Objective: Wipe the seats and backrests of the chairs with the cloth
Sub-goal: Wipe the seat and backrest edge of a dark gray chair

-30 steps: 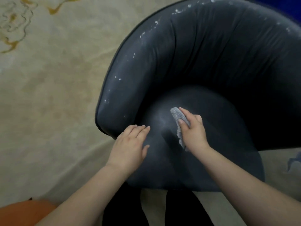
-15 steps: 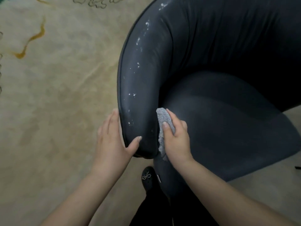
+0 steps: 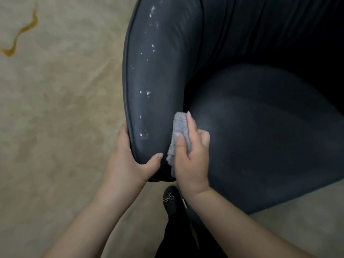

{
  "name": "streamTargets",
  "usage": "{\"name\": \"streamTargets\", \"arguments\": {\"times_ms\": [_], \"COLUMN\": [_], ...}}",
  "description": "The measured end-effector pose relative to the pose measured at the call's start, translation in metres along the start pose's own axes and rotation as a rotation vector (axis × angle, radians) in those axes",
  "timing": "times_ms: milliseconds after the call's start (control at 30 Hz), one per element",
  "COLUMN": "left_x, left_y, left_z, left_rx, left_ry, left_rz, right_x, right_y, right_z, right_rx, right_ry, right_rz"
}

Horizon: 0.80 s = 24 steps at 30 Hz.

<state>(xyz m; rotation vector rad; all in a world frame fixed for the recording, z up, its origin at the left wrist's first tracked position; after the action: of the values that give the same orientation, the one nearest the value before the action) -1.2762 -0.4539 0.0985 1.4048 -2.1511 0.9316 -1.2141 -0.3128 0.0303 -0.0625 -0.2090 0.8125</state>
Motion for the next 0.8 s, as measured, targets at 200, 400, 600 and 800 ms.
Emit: {"name": "streamTargets", "arguments": {"times_ms": [200, 400, 600, 800], "left_x": [0.000, 0.000, 0.013, 0.018], "left_y": [0.002, 0.003, 0.005, 0.013], "left_z": [0.003, 0.014, 0.012, 0.006], "left_rx": [0.005, -0.009, -0.008, -0.025], "left_ry": [-0.043, -0.204, -0.349, -0.336], "left_rz": [0.083, 0.255, 0.372, 0.314], "right_x": [0.021, -0.015, -0.034, -0.012], "right_y": [0.024, 0.001, 0.007, 0.044], "right_z": [-0.016, 0.092, 0.095, 0.082], "right_rx": [-0.258, 0.417, 0.644, 0.389], "right_ry": [-0.063, -0.021, -0.295, -0.117], "right_rz": [-0.031, 0.199, 0.238, 0.068]}}
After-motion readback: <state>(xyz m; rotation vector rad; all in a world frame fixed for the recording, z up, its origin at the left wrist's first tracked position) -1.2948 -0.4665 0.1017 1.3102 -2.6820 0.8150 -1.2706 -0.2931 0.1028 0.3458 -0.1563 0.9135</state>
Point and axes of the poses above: each hand's wrist, its own y-axis towards the middle knuckle, its own x-axis out of the back of the hand, z = x × y, the point moved 6 cm from there along y, towards the middle knuckle, and after that the axes turned 7 degrees about y, right-handed, at the moved point
